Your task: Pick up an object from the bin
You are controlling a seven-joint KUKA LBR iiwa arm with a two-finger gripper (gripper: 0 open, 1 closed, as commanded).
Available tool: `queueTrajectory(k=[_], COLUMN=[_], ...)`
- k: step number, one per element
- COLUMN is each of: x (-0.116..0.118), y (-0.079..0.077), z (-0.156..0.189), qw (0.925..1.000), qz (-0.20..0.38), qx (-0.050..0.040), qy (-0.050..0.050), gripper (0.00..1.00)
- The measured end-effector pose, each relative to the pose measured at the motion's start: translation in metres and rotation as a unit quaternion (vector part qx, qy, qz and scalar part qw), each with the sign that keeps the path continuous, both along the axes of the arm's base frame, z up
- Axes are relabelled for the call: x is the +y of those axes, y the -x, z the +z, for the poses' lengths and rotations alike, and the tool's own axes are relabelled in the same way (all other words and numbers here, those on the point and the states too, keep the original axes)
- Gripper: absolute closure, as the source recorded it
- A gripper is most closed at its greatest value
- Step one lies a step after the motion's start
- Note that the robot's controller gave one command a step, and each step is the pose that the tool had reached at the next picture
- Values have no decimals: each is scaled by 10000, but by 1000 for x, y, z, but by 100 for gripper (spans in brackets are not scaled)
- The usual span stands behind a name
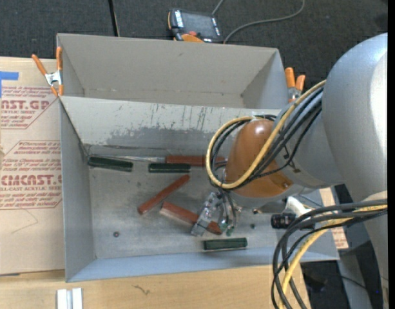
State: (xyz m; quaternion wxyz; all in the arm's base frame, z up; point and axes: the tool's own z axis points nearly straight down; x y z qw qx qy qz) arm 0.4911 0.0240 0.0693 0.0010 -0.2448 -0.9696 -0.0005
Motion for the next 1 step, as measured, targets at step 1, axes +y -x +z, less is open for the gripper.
queueTrajectory(k=[1], x=[41], y=[-5], z=[136], qw=[9999], qz=[140], qx=[-49], qy=[-4], gripper=[100])
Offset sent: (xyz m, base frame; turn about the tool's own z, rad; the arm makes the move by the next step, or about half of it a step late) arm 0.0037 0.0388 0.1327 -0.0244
